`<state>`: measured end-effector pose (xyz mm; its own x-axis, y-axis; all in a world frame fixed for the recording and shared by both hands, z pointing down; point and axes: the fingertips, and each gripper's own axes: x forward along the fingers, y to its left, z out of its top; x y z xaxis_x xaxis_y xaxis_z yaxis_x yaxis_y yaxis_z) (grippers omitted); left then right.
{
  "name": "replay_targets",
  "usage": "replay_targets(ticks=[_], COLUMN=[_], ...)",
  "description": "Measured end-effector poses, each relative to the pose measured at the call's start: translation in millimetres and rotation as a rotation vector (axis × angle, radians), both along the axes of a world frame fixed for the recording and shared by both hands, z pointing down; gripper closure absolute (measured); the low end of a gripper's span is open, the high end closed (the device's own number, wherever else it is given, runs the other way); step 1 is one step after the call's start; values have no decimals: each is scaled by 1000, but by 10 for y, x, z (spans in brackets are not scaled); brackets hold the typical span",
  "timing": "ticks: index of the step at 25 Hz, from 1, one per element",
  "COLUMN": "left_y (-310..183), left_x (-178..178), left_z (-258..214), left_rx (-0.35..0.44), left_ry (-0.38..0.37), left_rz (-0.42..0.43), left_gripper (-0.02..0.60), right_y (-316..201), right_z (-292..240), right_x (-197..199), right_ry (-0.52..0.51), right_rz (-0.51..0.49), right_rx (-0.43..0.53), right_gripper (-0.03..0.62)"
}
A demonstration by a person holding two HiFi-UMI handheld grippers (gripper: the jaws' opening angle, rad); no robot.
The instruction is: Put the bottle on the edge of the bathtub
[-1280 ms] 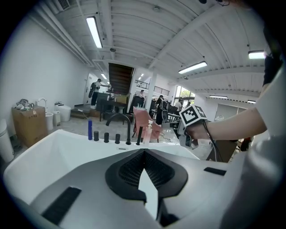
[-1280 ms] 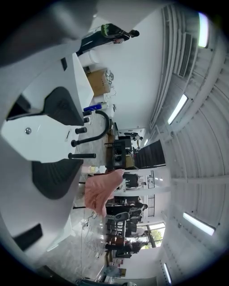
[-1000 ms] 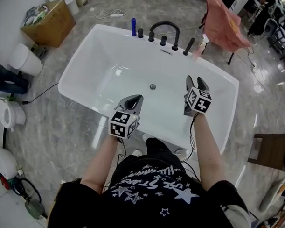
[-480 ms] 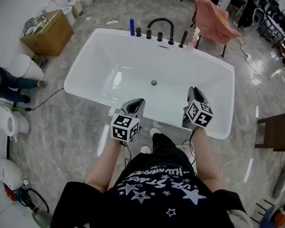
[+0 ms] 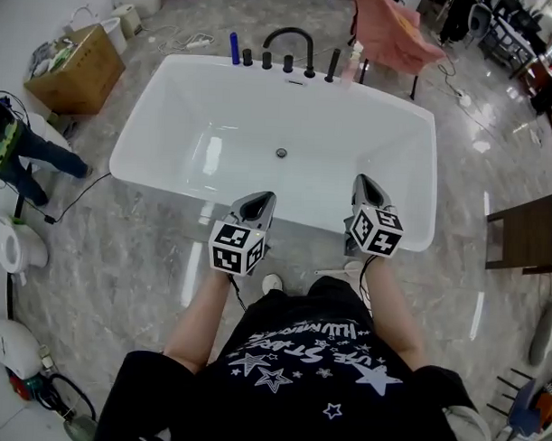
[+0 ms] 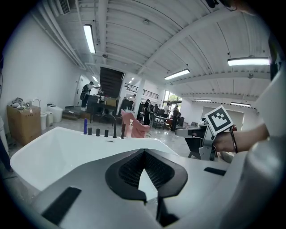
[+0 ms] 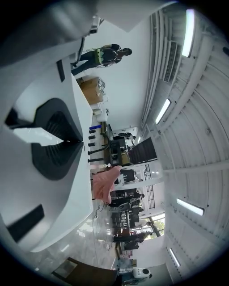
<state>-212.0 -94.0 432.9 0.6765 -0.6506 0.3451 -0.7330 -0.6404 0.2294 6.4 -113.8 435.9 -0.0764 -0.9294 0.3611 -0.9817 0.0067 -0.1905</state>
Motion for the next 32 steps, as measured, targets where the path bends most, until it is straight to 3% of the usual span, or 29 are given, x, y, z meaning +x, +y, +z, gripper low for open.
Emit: replay_targets(ticks=[12, 18, 32], left_y=[393, 779, 1630], left_x=[545, 925, 1571], left_z=[-169, -169, -142], left_rx=[14, 13, 22], left_ry=[-6, -15, -27], left_rz=[-102, -131, -180], left_gripper=[566, 566, 566], right_y=[382, 692, 1509], right_z=[-84, -27, -28], right_x=[437, 808, 1185], right_ry=[13, -21, -7], right_rz=[-159, -184, -323], right_rx=[-15, -23, 10], right_gripper=[580, 580, 582])
